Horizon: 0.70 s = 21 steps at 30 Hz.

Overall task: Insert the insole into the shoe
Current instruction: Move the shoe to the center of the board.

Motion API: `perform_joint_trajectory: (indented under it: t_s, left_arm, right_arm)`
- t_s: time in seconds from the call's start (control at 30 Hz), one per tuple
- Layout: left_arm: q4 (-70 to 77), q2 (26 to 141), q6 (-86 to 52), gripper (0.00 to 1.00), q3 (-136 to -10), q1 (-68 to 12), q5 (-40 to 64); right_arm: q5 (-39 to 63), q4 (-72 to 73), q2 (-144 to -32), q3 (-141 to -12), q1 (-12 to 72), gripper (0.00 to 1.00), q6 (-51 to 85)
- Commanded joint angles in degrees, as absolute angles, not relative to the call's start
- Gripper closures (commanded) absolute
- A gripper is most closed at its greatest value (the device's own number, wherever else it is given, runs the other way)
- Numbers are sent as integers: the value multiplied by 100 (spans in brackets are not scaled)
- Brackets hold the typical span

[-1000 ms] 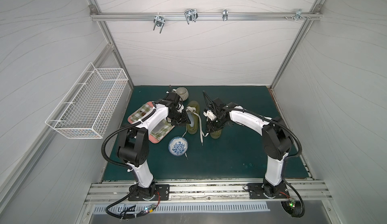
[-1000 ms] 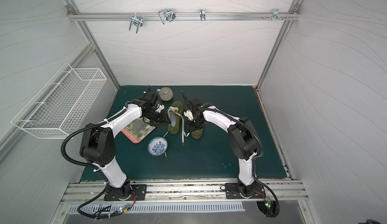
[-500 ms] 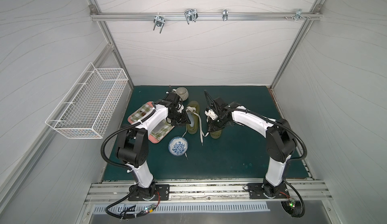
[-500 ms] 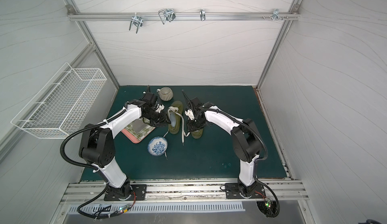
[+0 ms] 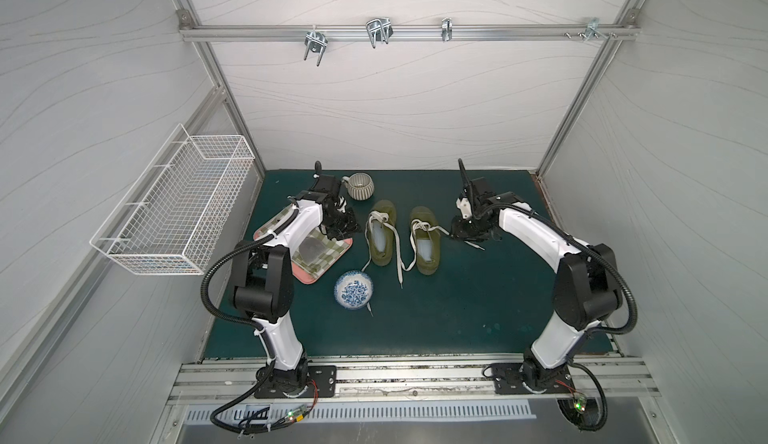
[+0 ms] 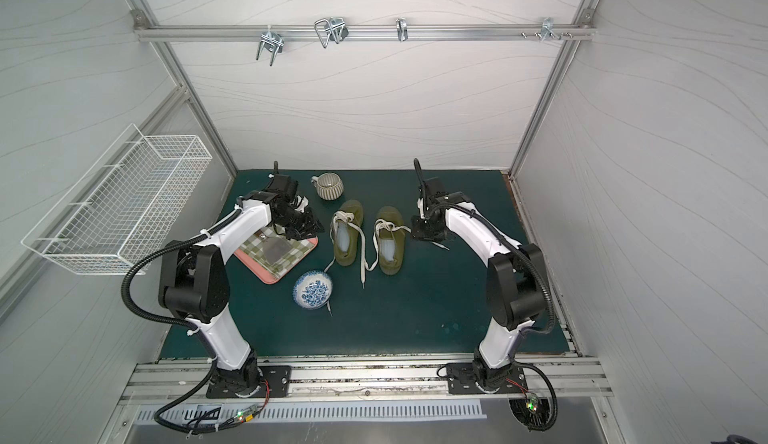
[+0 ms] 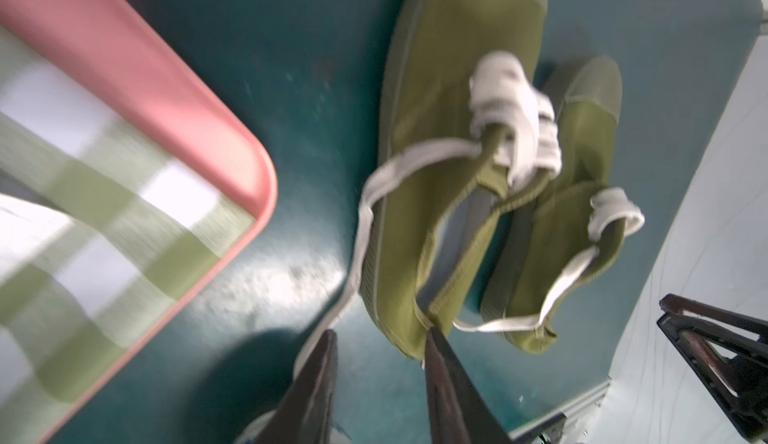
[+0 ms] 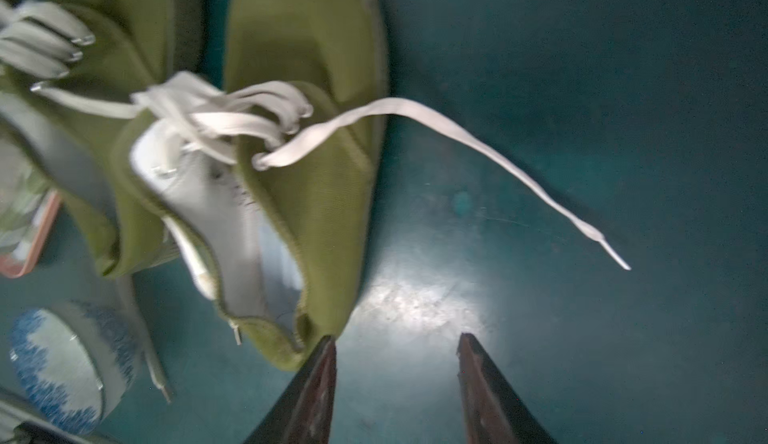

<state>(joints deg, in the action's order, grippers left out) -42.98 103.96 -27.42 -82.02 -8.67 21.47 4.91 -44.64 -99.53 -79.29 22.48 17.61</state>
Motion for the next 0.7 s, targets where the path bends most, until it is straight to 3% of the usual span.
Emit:
perform_joint_trajectory:
  t_s: [0.0, 0.2, 0.67]
  left_arm:
    - [-4232, 10752, -2821, 70, -8649, -740, 2032]
    - [-4157, 11329, -2941, 100, -9048, -729, 2065]
    - [-3840, 12234, -3118, 100, -9455, -970, 2499]
  right_arm:
    - [479, -4605, -10259, -7846, 2122, 51, 1943]
    - [799, -4283, -10565, -7595, 2109, 53, 2520]
    - [1132, -3686, -11147, -7548, 2512, 54, 3102]
